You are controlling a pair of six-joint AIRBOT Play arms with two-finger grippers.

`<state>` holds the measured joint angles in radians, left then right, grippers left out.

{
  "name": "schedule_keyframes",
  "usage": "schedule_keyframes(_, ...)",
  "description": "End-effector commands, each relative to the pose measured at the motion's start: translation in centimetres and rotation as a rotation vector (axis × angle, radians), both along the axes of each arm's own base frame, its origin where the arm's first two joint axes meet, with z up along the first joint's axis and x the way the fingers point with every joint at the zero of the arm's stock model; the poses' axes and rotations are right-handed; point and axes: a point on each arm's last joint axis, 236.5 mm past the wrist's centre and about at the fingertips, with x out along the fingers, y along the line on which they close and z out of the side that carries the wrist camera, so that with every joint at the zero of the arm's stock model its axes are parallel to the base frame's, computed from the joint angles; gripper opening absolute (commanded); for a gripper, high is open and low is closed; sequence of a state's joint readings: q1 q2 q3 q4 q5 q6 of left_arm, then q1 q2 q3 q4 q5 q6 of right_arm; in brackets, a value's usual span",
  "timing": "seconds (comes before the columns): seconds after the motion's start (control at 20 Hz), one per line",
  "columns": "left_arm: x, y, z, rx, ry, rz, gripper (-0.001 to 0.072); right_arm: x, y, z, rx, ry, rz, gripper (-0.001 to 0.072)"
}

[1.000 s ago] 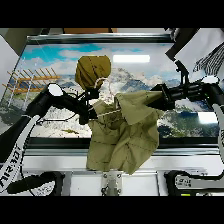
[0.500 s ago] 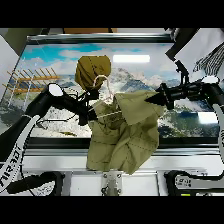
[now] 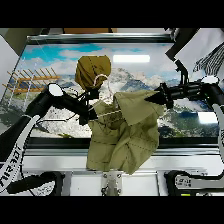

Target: Fold the clothes and pants, and hang the long-sleeved shirts on hangers.

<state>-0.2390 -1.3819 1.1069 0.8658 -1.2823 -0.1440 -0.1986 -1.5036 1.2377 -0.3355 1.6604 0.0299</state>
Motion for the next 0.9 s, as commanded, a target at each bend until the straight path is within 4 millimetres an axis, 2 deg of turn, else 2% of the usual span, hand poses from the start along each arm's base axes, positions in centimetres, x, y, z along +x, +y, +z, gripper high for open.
schedule_keyframes(0.0,0.1,0.1,0.0,0.006,-0.003,0.001,0.0073,0.1,0.0,-0.1,0.000,0.001,-0.002,0.0015)
schedule_keyframes(0.05,0.1,0.1,0.0,0.006,-0.002,0.007,0.0348,0.2,0.0,-0.1,-0.002,0.000,-0.006,0.0014)
schedule_keyframes(0.1,0.3,0.1,-0.1,0.008,0.013,0.038,0.0451,0.2,0.0,-0.1,-0.002,-0.001,-0.007,0.0014)
schedule_keyframes(0.3,1.0,0.4,-0.1,0.014,0.064,0.143,0.0453,0.3,0.0,-0.1,-0.004,0.021,-0.020,0.0012)
schedule_keyframes(0.55,2.4,2.6,0.1,0.013,0.169,0.339,0.0453,0.9,-0.2,-0.3,-0.009,0.047,-0.052,0.0010)
schedule_keyframes(0.85,2.1,3.1,0.1,0.018,0.224,0.386,0.0452,0.9,-0.2,-0.3,-0.010,0.062,-0.061,0.0009)
